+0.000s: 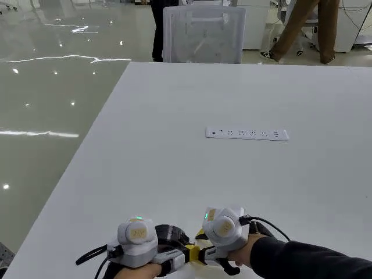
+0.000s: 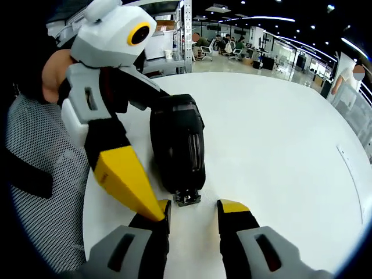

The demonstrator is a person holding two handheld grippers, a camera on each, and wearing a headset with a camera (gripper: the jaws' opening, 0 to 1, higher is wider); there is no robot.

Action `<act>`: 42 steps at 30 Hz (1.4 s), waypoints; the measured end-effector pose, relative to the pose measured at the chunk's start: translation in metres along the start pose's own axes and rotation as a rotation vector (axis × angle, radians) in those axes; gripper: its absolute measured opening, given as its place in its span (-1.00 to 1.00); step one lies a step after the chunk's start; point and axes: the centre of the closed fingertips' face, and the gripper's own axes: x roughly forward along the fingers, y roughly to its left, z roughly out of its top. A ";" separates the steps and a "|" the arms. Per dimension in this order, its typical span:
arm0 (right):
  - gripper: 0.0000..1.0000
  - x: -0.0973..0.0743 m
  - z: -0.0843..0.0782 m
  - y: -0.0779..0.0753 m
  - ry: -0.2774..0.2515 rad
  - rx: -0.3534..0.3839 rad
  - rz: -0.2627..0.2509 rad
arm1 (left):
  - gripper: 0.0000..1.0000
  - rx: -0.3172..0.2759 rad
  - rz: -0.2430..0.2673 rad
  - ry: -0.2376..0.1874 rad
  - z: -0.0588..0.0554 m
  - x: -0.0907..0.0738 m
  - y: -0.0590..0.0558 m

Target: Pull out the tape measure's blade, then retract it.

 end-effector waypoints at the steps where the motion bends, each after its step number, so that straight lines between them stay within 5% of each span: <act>1: -0.40 -0.002 -0.001 0.000 -0.004 0.003 -0.003 | 0.99 0.023 0.017 -0.009 0.003 -0.001 0.005; 6: -0.31 -0.019 -0.011 -0.005 -0.028 0.031 -0.031 | 1.00 0.064 -0.015 -0.032 0.014 -0.010 0.007; 10: -0.27 -0.040 -0.014 -0.013 -0.064 0.058 -0.073 | 1.00 0.193 -0.058 -0.054 0.027 -0.017 0.006; 13: -0.24 -0.058 -0.018 -0.018 -0.089 0.059 -0.103 | 1.00 0.297 -0.088 -0.016 0.022 -0.023 0.006; 15: -0.23 -0.071 -0.023 -0.021 -0.099 0.059 -0.125 | 1.00 0.344 -0.107 -0.033 0.024 -0.028 0.005; 20: -0.18 -0.102 -0.039 -0.023 -0.113 0.057 -0.172 | 1.00 0.279 -0.124 -0.075 0.031 -0.039 0.015; 24: -0.13 -0.122 -0.052 -0.022 -0.135 0.085 -0.206 | 1.00 0.287 -0.131 -0.078 0.032 -0.045 0.020; 27: -0.01 -0.135 -0.064 -0.019 -0.155 0.118 -0.216 | 1.00 0.303 -0.275 -0.086 0.029 -0.053 0.001; 29: 0.02 -0.145 -0.071 -0.015 -0.160 0.118 -0.226 | 1.00 0.422 -0.233 -0.087 0.030 -0.057 0.006; 34: 0.14 -0.168 -0.088 -0.012 -0.170 0.135 -0.263 | 1.00 0.374 -0.227 -0.102 0.033 -0.069 0.014; 37: 0.20 -0.182 -0.097 -0.012 -0.172 0.153 -0.290 | 1.00 0.336 -0.247 -0.162 0.043 -0.079 0.017; 42: 0.30 -0.203 -0.113 -0.014 -0.185 0.172 -0.330 | 1.00 0.381 -0.201 -0.111 0.035 -0.086 0.036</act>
